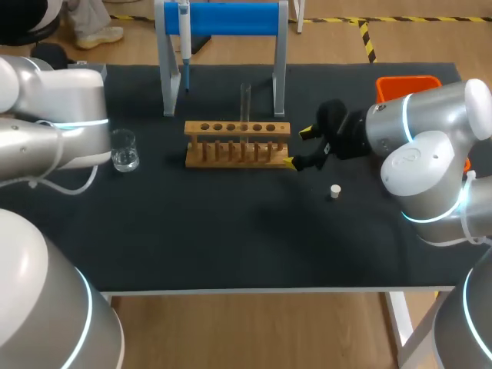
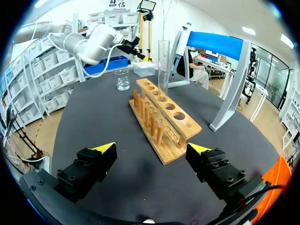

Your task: Invert the test tube, pick up the pipette, mount the tip to pipette, aspirate from beaker and dispense into the tube, eject the tip, return the pipette, and cap with the stopper.

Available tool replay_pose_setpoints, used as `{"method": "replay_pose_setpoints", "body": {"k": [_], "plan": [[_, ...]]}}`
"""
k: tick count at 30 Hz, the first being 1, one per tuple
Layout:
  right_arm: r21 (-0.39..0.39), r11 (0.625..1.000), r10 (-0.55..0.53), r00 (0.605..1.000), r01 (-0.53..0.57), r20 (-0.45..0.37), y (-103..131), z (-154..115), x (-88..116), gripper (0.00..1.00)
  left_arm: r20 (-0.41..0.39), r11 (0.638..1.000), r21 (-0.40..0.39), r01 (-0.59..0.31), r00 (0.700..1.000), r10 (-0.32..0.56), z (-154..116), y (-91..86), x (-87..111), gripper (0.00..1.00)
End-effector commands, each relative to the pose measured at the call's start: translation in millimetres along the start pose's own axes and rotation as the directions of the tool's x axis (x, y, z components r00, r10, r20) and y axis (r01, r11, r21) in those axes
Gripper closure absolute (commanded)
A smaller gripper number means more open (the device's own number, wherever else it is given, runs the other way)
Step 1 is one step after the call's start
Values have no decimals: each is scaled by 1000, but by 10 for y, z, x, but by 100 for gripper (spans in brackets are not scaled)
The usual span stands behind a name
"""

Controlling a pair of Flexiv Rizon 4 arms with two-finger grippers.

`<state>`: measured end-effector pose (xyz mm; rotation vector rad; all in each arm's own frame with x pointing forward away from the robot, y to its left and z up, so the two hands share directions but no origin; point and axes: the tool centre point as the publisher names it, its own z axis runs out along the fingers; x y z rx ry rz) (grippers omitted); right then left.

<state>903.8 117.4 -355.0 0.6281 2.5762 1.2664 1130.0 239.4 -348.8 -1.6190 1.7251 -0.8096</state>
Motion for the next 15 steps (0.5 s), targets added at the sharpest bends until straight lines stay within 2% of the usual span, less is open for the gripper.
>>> {"method": "replay_pose_setpoints", "body": {"k": [1, 15], "plan": [[-1, 1000, 0, 1000, 0, -2, -6, -6, -3, 0, 14, 1000, 11, 14, 1000, -14, 78, 12, -9, 53], [-1, 1000, 0, 1000, 0, -2, -6, -6, -3, 0, 22, 1000, 11, 28, 999, -28, 163, 1, -32, 56]]}}
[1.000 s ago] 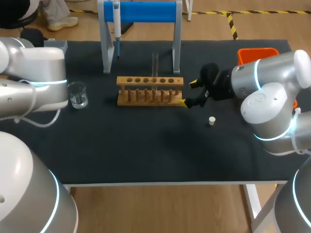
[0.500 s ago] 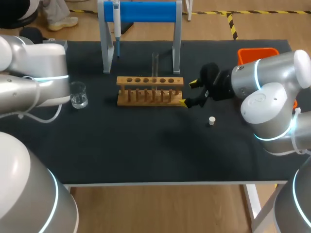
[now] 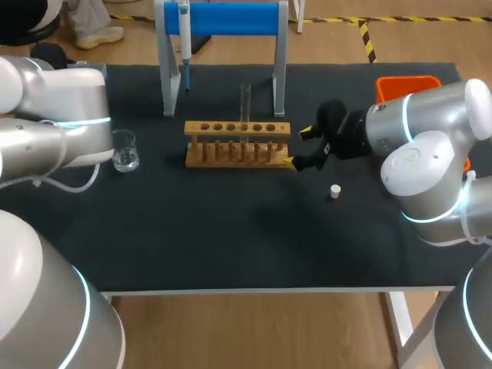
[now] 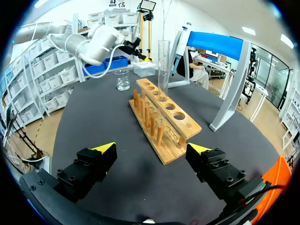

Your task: Invert the test tube, pick up the pipette, mount the tip to pipette, aspirate from beaker and dispense into the tube, eject the tip, return the pipette, and cap with the stopper.

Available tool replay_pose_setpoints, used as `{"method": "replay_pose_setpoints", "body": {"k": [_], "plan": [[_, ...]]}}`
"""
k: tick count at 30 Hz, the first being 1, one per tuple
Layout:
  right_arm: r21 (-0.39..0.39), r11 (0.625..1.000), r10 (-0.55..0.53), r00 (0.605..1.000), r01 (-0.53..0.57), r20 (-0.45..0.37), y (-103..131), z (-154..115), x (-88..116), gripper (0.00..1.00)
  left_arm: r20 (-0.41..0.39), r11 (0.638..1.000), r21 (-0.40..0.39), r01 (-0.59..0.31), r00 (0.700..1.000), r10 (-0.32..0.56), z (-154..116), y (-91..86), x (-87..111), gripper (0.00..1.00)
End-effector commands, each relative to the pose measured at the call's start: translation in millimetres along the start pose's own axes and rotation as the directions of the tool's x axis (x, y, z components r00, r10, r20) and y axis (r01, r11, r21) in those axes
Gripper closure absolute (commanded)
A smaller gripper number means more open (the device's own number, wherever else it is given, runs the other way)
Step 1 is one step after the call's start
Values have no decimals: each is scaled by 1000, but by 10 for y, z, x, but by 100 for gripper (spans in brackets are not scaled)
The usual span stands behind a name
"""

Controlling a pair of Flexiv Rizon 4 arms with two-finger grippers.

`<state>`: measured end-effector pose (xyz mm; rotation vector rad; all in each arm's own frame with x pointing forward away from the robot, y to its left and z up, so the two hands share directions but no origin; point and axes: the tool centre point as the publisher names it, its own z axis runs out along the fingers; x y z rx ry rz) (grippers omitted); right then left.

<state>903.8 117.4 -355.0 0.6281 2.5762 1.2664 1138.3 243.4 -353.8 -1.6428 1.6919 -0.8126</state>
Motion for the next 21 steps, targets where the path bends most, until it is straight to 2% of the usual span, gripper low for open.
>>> {"method": "replay_pose_setpoints", "body": {"k": [1, 7, 21], "plan": [[-1, 1000, 0, 1000, 0, -2, -6, -6, -3, 0, 7, 1000, 3, 1, 1000, -1, 75, 10, 8, 61], [-1, 1000, 0, 1000, 0, -2, -6, -6, -3, 0, 9, 1000, 1, 3, 1000, -3, 89, 10, 1, 71], [-1, 1000, 0, 1000, 0, -2, -6, -6, -3, 0, 11, 1000, -5, 5, 1000, -4, 132, 8, -16, 73]]}}
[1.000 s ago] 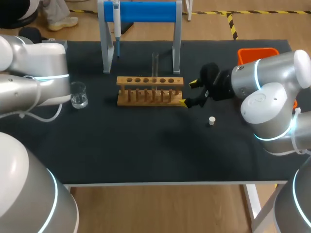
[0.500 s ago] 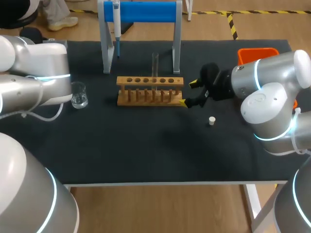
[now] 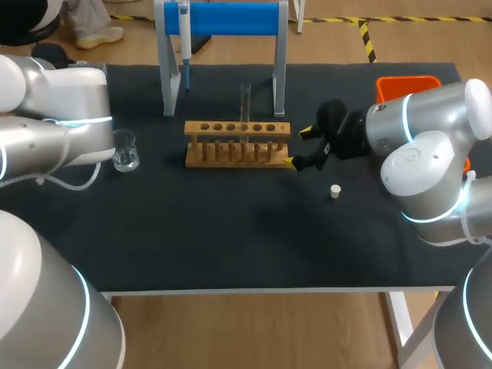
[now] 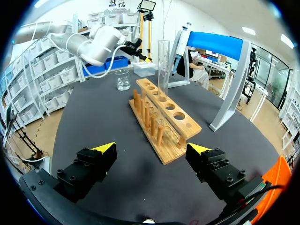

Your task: Invert the test tube, pick up the pipette, mount the tip to pipette, aspirate from beaker and dispense into the tube, eject the tip, return the pipette, and cap with the stopper.

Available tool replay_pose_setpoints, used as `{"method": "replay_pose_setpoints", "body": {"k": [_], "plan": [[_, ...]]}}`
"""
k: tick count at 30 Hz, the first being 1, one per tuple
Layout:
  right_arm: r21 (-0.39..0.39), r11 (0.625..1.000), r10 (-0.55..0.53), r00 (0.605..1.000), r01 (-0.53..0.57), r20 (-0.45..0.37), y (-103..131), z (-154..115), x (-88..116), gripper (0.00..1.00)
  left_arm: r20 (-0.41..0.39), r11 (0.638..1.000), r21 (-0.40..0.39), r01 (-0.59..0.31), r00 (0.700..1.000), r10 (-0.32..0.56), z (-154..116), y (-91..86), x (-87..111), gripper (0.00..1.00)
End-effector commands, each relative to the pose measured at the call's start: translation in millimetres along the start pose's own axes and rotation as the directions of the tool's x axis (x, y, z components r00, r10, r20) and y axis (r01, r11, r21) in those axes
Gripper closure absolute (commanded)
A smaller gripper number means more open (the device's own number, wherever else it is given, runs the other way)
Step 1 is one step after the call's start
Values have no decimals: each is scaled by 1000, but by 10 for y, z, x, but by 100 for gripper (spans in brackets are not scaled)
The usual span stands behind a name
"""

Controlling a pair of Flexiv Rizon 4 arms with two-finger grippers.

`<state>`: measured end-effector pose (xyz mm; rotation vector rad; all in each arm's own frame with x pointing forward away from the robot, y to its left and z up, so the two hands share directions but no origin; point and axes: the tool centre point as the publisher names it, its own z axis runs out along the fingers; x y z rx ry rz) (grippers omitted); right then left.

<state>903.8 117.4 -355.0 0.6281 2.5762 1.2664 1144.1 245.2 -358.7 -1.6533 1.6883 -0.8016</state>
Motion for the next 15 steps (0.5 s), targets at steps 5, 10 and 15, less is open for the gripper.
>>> {"method": "replay_pose_setpoints", "body": {"k": [5, 10, 15], "plan": [[-1, 1000, 0, 1000, 0, -2, -6, -6, -3, 0, 3, 1000, 1, -1, 1000, 1, 73, 2, 4, 73], [-1, 1000, 0, 1000, 0, -2, -6, -6, -3, 0, 3, 1000, -4, 0, 1000, 0, 94, 10, 4, 74], [-1, 1000, 0, 1000, 0, -2, -6, -6, -3, 0, 4, 1000, -6, 2, 1000, -2, 103, 21, 2, 75]]}}
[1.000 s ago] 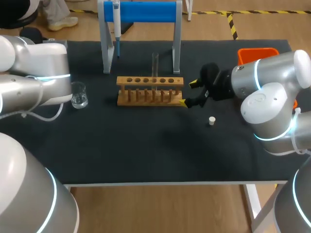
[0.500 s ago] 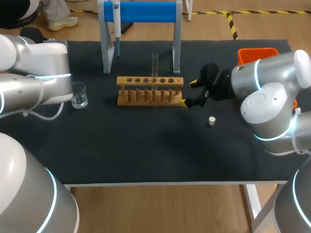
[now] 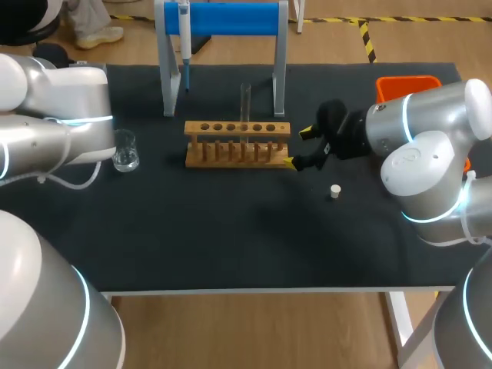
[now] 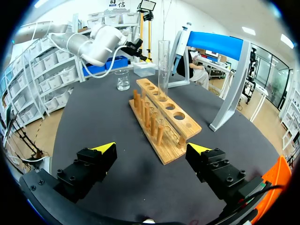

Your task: Invert the test tube, pick up the pipette, mount the tip to pipette, aspirate from beaker and dispense into the tube, eject the tip, return the pipette, and cap with the stopper.

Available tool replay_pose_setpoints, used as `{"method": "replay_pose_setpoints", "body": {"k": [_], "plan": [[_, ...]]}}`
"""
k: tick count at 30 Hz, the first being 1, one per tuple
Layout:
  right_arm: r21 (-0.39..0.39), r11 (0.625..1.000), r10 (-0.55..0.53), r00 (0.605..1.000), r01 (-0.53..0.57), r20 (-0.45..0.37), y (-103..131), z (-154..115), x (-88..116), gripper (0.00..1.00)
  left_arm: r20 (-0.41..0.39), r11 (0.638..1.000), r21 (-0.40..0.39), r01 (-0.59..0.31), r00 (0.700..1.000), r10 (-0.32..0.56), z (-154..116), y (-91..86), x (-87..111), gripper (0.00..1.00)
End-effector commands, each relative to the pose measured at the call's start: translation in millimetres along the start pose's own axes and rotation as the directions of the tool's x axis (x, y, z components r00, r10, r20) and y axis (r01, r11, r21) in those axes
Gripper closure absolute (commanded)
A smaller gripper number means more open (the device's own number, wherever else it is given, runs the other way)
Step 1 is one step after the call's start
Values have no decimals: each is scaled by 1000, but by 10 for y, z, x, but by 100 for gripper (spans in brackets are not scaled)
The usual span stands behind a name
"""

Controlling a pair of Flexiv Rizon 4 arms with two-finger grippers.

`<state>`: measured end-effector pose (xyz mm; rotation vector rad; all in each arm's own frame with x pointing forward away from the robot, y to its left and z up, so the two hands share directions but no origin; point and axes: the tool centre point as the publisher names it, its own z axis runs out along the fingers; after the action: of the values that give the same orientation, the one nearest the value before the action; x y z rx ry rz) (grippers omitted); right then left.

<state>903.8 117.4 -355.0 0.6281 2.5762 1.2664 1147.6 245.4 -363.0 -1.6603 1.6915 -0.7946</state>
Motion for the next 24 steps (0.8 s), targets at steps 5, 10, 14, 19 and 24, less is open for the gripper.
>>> {"method": "replay_pose_setpoints", "body": {"k": [5, 10, 14, 19, 24], "plan": [[-1, 1000, 0, 1000, 0, -2, -6, -6, -3, 0, 3, 1000, -1, 3, 1000, -3, 55, 24, -1, 76], [-1, 1000, 0, 1000, 0, -2, -6, -6, -3, 0, 3, 1000, -4, 5, 1000, -5, 61, 32, -6, 78], [-1, 1000, 0, 1000, 0, -2, -6, -6, -3, 0, 3, 1000, -6, 6, 1000, -6, 60, 38, -8, 78], [-1, 1000, 0, 1000, 0, -2, -6, -6, -3, 0, 3, 1000, -8, 6, 1000, -6, 60, 44, -10, 78], [-1, 1000, 0, 1000, 0, -2, -6, -6, -3, 0, 3, 1000, -11, 6, 1000, -6, 63, 53, -6, 98]]}}
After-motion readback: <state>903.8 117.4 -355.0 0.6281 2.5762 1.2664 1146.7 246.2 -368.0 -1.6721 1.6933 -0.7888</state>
